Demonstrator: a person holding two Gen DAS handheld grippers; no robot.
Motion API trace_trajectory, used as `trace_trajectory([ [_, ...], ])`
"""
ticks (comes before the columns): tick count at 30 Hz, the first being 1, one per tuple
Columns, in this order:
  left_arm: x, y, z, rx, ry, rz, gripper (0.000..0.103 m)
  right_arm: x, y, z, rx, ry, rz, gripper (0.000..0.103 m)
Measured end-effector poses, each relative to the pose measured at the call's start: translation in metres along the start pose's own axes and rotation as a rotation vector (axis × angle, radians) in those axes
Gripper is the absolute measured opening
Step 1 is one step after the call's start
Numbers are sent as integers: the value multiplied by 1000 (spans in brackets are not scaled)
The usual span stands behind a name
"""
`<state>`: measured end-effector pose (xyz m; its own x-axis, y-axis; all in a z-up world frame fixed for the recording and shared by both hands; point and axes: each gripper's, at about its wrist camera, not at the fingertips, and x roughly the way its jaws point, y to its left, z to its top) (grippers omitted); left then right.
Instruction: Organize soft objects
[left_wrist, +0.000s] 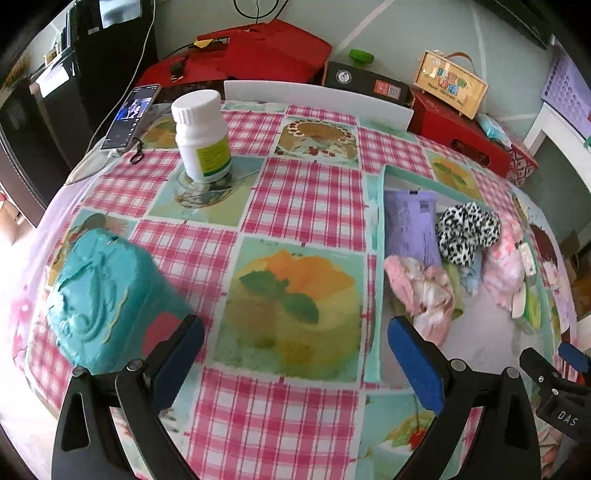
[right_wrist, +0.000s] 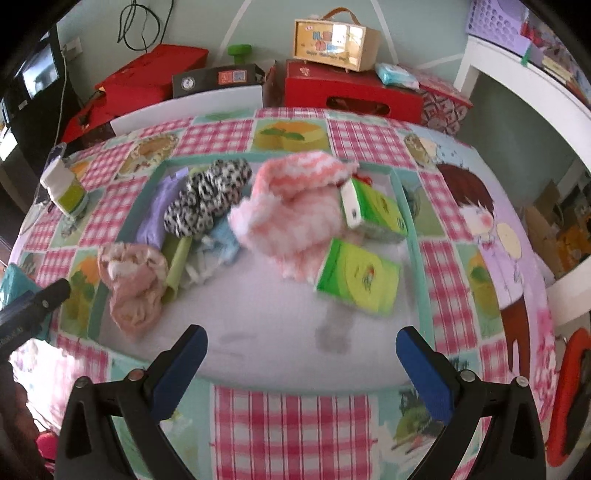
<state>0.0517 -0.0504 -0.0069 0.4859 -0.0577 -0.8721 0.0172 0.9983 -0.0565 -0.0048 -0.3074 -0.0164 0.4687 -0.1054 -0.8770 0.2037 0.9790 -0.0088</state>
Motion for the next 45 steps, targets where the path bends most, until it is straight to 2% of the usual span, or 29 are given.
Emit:
trace_trajectory([
  [10, -17, 4, -16, 42, -1, 39, 99, -5, 14, -23, -8, 34, 29, 103],
  [16, -25, 14, -26, 60, 31, 48, 99, -10, 23, -33, -23, 44, 25, 103],
  [18, -29, 17, -28, 69, 31, 67, 99, -13, 23, -34, -18, 43, 23, 103],
  [21, -33, 18, -33, 92, 28, 135, 99, -17, 22, -35, -6, 40, 22, 103],
  [28, -46, 21, -40, 122, 18, 179, 99, -25, 22, -40, 8, 35, 14, 103],
  [45, -63, 48, -49, 57, 14, 171, 99, -36, 35, -48, -24, 30, -3, 103],
])
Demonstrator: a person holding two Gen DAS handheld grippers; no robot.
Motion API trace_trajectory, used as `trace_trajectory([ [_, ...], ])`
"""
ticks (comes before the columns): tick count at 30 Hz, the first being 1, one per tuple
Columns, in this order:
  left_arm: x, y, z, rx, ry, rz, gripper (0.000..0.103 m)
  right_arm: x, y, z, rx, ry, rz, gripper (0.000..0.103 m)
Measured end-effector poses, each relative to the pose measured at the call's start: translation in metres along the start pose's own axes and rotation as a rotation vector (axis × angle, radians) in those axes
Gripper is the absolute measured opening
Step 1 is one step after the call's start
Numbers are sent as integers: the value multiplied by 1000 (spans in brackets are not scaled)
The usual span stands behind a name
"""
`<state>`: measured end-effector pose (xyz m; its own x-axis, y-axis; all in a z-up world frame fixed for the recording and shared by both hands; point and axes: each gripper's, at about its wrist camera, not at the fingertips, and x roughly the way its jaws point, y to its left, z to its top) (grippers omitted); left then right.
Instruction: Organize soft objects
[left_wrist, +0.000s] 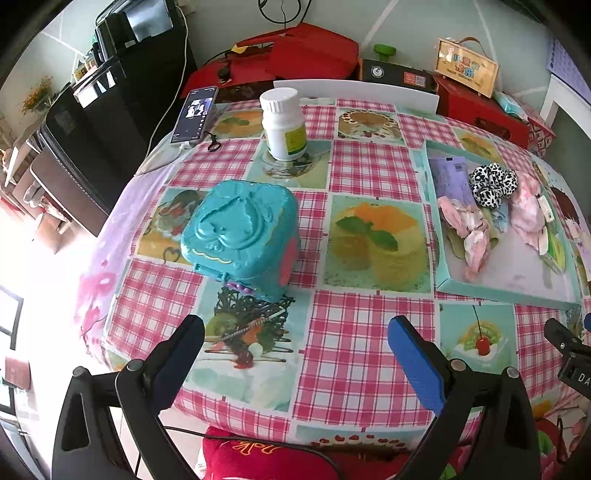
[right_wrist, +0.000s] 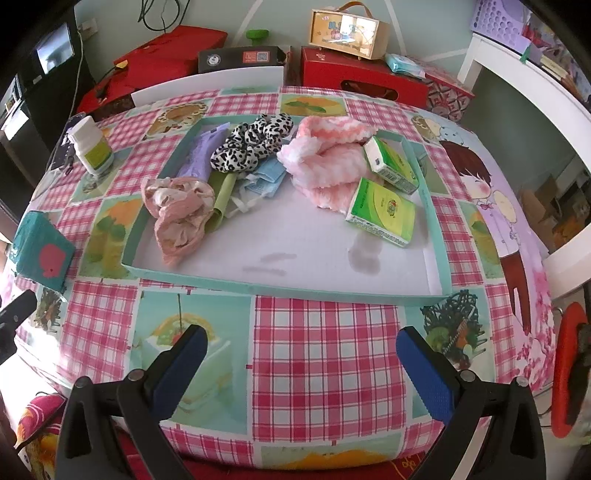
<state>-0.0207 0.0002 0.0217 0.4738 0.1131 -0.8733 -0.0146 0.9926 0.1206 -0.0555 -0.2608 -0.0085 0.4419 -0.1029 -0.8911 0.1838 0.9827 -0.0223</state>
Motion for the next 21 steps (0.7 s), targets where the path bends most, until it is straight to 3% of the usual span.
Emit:
trace_trajectory([
  [21, -14, -10, -2, 32, -8, -6, 99, -28, 13, 2, -14, -32, 22, 103],
])
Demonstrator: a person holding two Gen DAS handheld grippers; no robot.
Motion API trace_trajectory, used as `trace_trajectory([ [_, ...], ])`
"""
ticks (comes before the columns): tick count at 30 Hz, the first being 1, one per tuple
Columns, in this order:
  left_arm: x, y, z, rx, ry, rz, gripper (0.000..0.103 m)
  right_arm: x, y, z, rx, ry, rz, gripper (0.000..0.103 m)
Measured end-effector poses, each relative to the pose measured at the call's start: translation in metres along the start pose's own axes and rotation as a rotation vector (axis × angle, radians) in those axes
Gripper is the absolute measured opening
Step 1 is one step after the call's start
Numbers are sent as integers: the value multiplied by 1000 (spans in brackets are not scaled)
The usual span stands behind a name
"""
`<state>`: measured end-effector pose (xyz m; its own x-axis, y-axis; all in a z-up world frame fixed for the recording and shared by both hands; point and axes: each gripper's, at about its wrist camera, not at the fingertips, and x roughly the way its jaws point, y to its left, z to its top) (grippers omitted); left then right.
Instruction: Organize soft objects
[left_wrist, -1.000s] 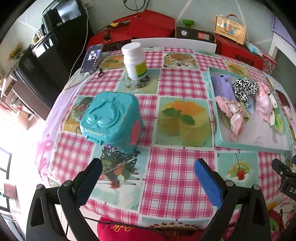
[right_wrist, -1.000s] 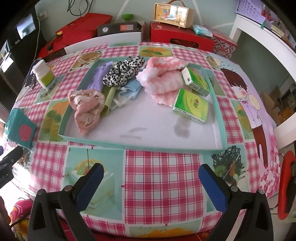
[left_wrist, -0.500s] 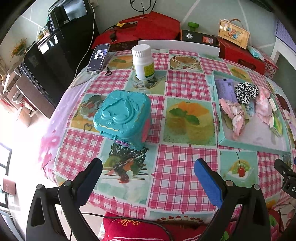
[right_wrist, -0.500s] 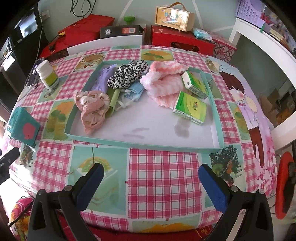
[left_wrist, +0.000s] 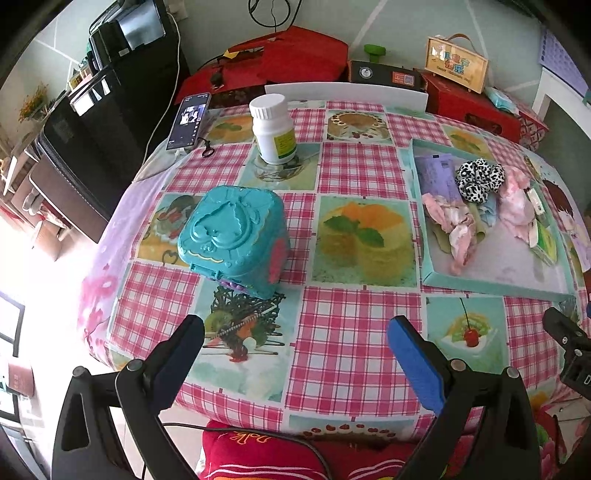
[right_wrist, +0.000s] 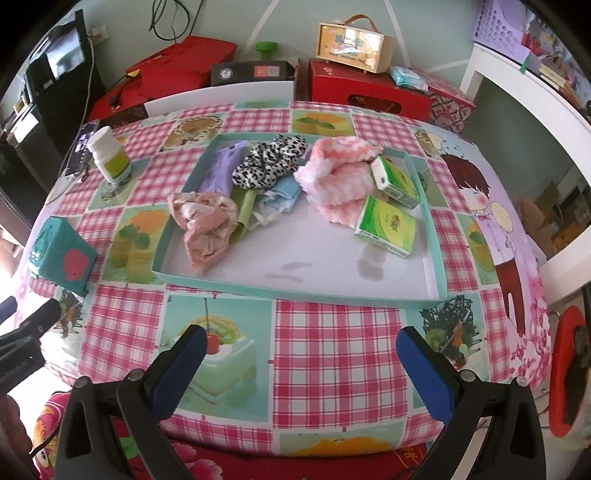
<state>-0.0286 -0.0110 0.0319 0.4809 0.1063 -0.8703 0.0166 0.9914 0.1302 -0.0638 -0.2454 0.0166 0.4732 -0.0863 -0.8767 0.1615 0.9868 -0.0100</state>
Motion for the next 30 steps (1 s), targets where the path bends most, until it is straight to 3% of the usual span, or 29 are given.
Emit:
trace_trajectory([
  [30, -10, -6, 0, 14, -14, -27, 99, -13, 17, 1, -36, -24, 3, 103],
])
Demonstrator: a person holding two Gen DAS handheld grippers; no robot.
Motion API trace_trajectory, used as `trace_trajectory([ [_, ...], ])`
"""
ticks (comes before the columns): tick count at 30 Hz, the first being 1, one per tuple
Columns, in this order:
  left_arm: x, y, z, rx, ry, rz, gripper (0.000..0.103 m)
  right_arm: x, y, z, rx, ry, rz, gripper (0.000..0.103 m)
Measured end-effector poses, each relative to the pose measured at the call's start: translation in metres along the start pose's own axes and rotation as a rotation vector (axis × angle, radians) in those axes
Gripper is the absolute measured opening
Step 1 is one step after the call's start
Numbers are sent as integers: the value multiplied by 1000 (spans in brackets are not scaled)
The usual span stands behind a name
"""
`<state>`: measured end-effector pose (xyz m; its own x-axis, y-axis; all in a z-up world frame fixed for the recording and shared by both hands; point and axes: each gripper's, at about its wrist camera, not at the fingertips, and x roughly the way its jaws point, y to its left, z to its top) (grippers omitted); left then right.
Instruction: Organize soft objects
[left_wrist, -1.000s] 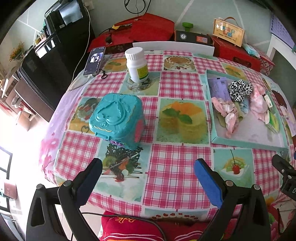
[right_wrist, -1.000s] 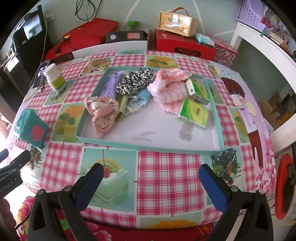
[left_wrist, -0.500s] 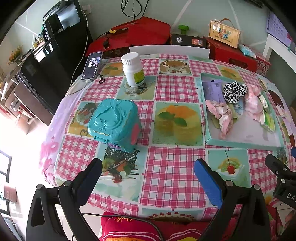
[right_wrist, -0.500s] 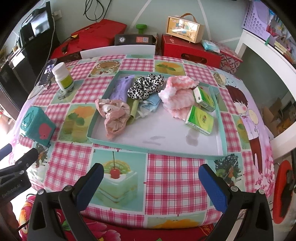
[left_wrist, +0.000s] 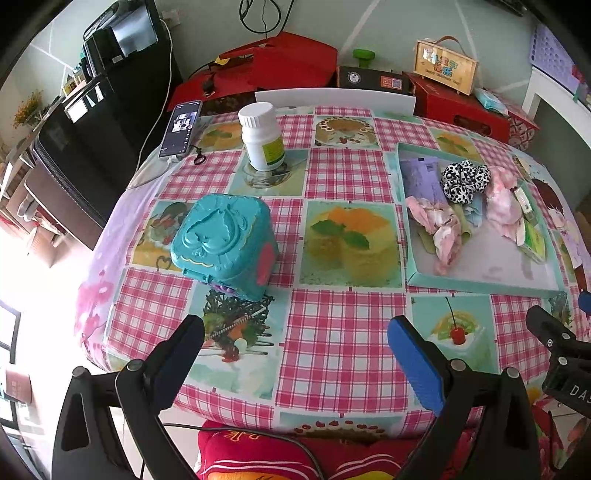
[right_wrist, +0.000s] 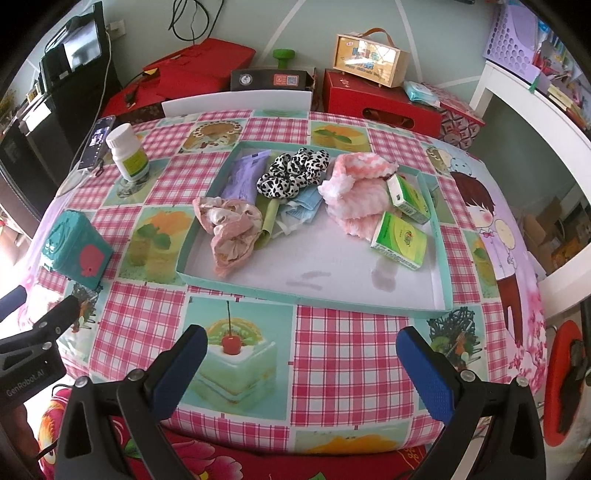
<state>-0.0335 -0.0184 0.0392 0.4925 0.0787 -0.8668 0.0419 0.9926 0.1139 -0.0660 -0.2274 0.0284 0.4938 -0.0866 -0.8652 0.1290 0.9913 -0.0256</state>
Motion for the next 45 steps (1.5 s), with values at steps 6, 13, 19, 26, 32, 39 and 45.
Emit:
trace_trajectory([
  [6, 0, 0, 0, 0, 1, -3, 99, 0, 0, 0, 0, 0, 0, 103],
  [13, 0, 0, -1, 0, 5, -9, 99, 0, 1, -1, -3, 1, 0, 103],
  [19, -1, 1, 0, -1, 6, -9, 99, 0, 1, -1, -4, 1, 0, 103],
  [26, -4, 0, 0, -3, 5, -19, 99, -2, 3, -2, -7, -2, 0, 103],
  [32, -8, 0, 1, -1, -2, -26, 99, -4, 2, -1, -14, -5, 3, 103],
  [39, -9, 0, 1, -1, -3, -30, 99, -6, 1, -1, -17, -8, 5, 103],
  [45, -9, 0, 1, -1, -5, -30, 99, -7, 1, 0, -18, -9, 5, 103],
])
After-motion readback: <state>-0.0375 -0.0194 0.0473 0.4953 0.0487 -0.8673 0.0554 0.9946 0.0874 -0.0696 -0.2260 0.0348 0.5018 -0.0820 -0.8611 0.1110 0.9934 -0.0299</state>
